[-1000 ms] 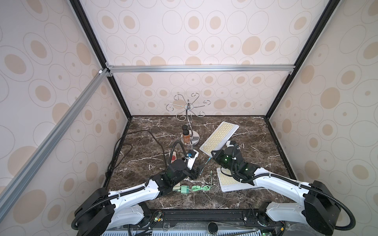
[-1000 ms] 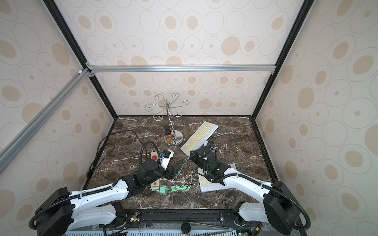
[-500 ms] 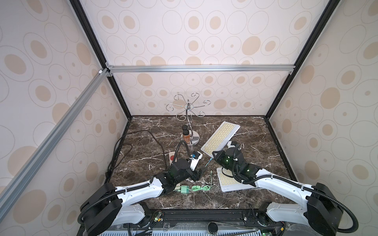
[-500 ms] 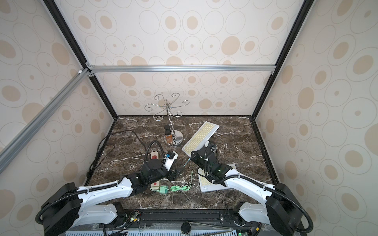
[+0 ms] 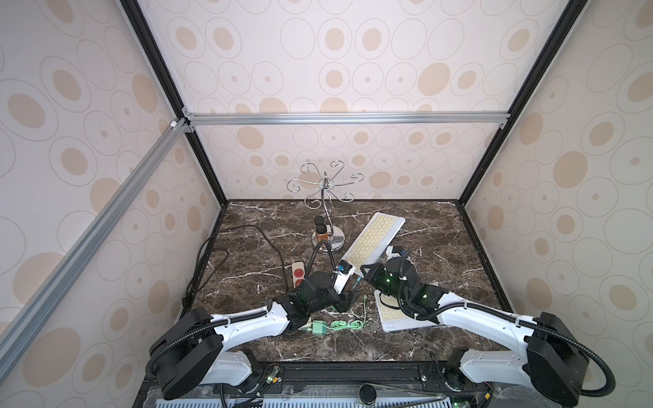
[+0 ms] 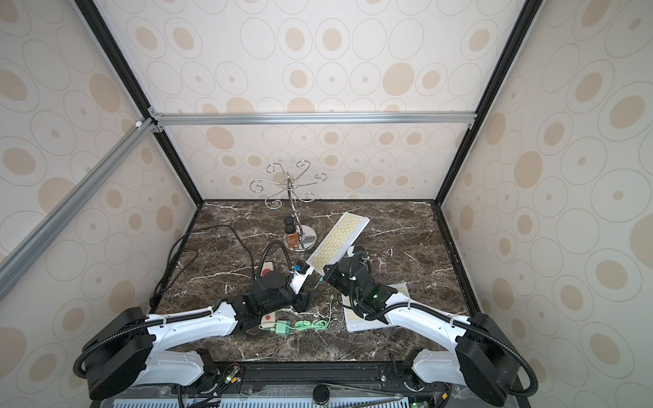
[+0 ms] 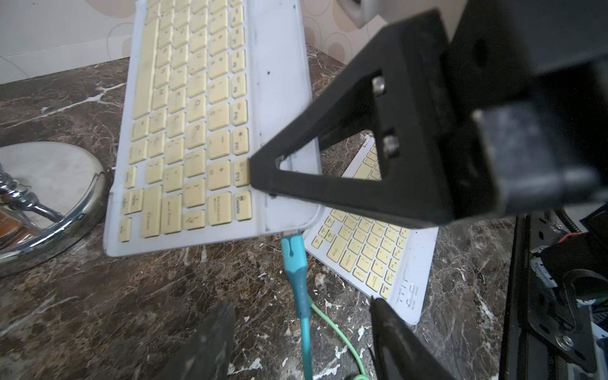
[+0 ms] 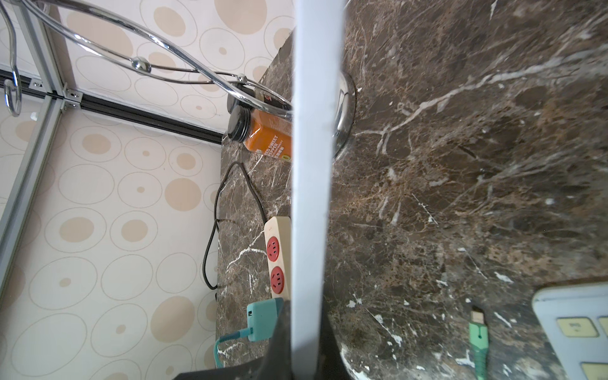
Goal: Unplug the wireless keyboard
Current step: Remove the power cord from the keyboard.
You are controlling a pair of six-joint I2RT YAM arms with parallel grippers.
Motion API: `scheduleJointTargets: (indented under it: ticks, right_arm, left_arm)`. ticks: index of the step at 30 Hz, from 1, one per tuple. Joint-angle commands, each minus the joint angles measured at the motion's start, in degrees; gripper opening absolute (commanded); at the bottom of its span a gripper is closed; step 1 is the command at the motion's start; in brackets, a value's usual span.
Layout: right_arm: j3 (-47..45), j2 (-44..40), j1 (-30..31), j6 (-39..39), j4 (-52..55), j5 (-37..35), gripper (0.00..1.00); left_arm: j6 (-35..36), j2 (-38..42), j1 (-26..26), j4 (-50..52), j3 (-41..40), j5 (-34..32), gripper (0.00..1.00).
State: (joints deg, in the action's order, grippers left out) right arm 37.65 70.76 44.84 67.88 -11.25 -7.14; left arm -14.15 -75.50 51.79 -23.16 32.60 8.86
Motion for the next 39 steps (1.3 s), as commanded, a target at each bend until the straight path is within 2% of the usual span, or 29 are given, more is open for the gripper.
scheduleJointTargets:
  ticks: [1, 6, 10, 18, 23, 30, 39]
  right_arm:
    - [-0.44, -2.12, 0.16, -0.73, -5.28, -1.84, 0.0]
    - [-2.37, -4.43, 0.11, -2.32, -5.67, -5.16, 0.0]
    - [-4.92, -4.24, 0.12, -3.18, -12.35, -3.54, 0.0]
    - [-6.06, -3.41, 0.16, -3.0, -14.97, -2.67, 0.0]
    - [-8.31, -4.07, 0.13, -3.54, -18.76, -2.62, 0.0]
    - [-9.82, -3.51, 0.2, -2.6, -21.53, -2.54, 0.0]
    - [-10.34, -3.44, 0.67, -2.4, -22.68, -2.72, 0.0]
  left_arm:
    - [0.04, -0.09, 0.07, -0.3, 2.16, 1.2, 0.64]
    - [0.26, -0.4, 0.1, -0.75, 2.1, 2.22, 0.64]
    - [0.18, -1.79, 0.08, -1.41, 3.22, 3.4, 0.63]
    - [0.57, -4.42, 0.06, -1.62, 5.81, 2.17, 0.62]
    - [0.6, -5.79, 0.07, -0.91, 7.12, -1.17, 0.54]
    - [0.69, -7.87, 0.07, -1.12, 9.65, -0.84, 0.5]
    - [0.71, -9.14, 0.13, -1.44, 10.73, -0.53, 0.3]
